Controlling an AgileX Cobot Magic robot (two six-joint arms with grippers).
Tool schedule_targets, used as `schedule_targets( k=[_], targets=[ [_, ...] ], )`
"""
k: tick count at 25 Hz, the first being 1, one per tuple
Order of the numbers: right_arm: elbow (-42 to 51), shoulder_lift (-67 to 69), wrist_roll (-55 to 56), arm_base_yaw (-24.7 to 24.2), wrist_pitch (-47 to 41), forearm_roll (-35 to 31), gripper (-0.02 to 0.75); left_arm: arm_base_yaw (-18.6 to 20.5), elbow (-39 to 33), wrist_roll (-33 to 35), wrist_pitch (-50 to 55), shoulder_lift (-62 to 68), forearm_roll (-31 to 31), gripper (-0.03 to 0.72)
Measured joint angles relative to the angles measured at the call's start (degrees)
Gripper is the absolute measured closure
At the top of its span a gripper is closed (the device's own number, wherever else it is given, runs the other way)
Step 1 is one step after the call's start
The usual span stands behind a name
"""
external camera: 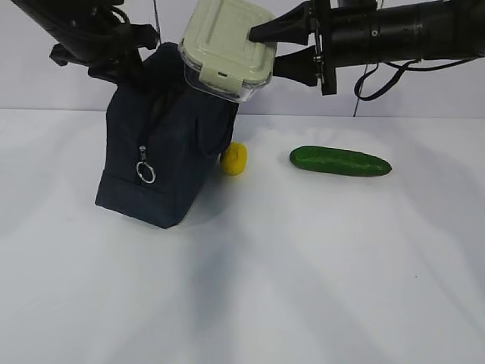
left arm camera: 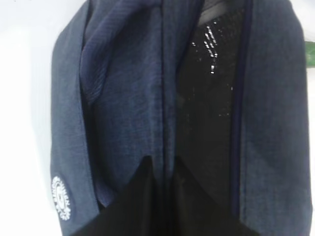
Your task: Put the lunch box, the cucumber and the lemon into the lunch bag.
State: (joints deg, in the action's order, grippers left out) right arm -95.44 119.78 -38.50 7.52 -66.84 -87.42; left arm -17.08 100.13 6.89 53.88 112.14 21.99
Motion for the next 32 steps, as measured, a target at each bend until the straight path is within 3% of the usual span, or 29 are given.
schedule_targets(
  k=[9, 32],
  targets=[
    [0.0, 0.0, -1.4, 0.2, 0.0, -0.8, 0.337, -2.6, 0.0, -0.8, -0.1, 0.0, 0.6, 0.664],
    [0.0, 1.7, -6.6, 0.2, 7.0, -7.9, 0.337, -3.5, 0.0, -1.5, -0.6, 0.1, 3.1, 0.664]
  ],
)
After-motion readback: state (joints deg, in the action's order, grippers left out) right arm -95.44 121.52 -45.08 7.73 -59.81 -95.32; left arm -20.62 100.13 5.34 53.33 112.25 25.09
